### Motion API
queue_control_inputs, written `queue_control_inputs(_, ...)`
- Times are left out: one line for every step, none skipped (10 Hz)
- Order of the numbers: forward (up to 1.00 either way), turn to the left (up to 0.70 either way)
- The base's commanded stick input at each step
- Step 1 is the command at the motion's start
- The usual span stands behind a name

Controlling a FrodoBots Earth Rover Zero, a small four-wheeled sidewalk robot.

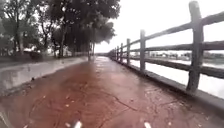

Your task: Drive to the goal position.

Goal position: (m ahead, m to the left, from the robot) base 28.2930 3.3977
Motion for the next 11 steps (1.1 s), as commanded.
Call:
queue_control_inputs(0.50, 0.00)
queue_control_inputs(0.50, 0.00)
queue_control_inputs(0.50, 0.00)
queue_control_inputs(0.50, 0.00)
queue_control_inputs(0.50, 0.00)
queue_control_inputs(0.50, 0.00)
queue_control_inputs(0.50, 0.00)
queue_control_inputs(0.50, 0.00)
queue_control_inputs(0.50, 0.00)
queue_control_inputs(0.50, 0.00)
queue_control_inputs(0.50, 0.00)
